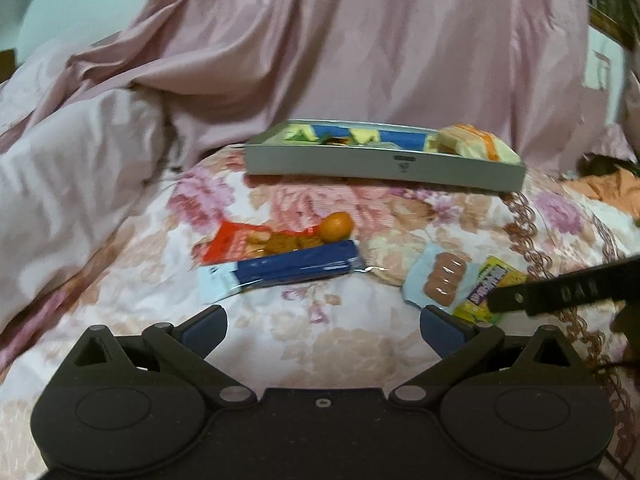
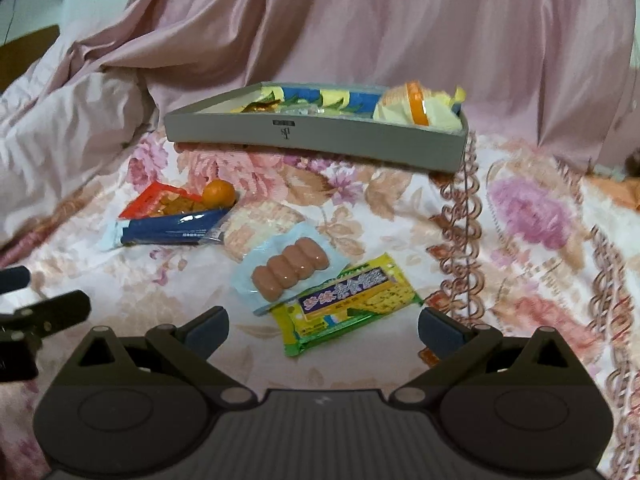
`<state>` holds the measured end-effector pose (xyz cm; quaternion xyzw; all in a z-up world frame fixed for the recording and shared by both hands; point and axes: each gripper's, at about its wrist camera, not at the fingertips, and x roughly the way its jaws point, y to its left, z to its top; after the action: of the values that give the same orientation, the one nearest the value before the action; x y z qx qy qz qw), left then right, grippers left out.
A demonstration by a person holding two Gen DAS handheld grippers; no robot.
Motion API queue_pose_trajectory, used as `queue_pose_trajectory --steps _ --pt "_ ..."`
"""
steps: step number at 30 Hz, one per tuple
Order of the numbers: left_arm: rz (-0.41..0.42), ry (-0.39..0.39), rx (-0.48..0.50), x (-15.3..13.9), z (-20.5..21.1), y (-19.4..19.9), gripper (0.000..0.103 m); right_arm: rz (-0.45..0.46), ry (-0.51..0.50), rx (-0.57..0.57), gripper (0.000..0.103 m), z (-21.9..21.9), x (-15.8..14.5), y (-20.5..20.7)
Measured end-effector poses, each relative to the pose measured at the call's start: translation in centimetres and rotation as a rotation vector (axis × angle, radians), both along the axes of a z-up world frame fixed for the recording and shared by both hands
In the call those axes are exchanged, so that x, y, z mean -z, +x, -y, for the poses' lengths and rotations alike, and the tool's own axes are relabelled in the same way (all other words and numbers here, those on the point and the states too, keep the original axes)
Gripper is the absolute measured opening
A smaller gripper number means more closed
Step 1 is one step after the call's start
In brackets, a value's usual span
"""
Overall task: Organize snacks
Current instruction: 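Move the left tool toward the sausage pack while the right tool approaches the green cracker packet, then lower the left tool over the sausage pack while the right tool closes on the cracker packet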
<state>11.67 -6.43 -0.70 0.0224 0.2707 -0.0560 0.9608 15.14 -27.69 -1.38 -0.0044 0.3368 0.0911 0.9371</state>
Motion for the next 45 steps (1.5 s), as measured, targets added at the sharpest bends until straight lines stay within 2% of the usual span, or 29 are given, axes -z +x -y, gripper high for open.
queue_pose_trajectory --steps 7,12,16,21,25,28,33,36,38,40,45 --pt "-0.049 0.046 0.134 1.0 2.3 2.8 0.102 -0.171 0.144 0.007 0.103 2.4 0.9 4.1" --pt "-0.071 0.056 0.195 2.1 4.4 5.3 0.102 -0.290 0.261 0.033 0.103 4.4 2.0 7.1" --pt "-0.068 0.070 0.252 2.7 6.4 7.6 0.102 -0.334 0.327 0.034 0.103 5.4 2.6 8.9" --pt "-0.073 0.145 0.377 3.3 8.8 9.9 0.101 -0.353 0.386 0.029 0.103 6.1 3.0 10.4" --pt "-0.110 0.179 0.466 3.8 10.0 11.1 0.094 -0.348 0.429 0.021 0.103 6.8 3.0 11.1" --pt "-0.146 0.146 0.454 4.2 10.1 11.7 0.090 -0.341 0.463 0.017 0.103 7.4 3.0 11.8" --pt "-0.149 0.093 0.414 4.0 9.9 12.0 0.085 -0.345 0.527 0.023 0.103 8.4 3.2 12.7" --pt "-0.163 0.079 0.409 3.7 9.8 12.4 0.078 -0.347 0.539 0.019 0.103 8.6 3.3 12.9" --pt "-0.171 0.075 0.409 3.5 9.8 12.7 0.068 -0.347 0.540 0.016 0.103 8.5 3.3 12.9" --pt "-0.184 0.065 0.408 3.4 9.8 13.0 0.065 -0.348 0.544 0.016 0.103 8.6 3.3 12.9" --pt "-0.199 0.055 0.400 3.6 10.0 12.2 0.064 -0.347 0.561 0.019 0.103 8.8 3.4 12.8"
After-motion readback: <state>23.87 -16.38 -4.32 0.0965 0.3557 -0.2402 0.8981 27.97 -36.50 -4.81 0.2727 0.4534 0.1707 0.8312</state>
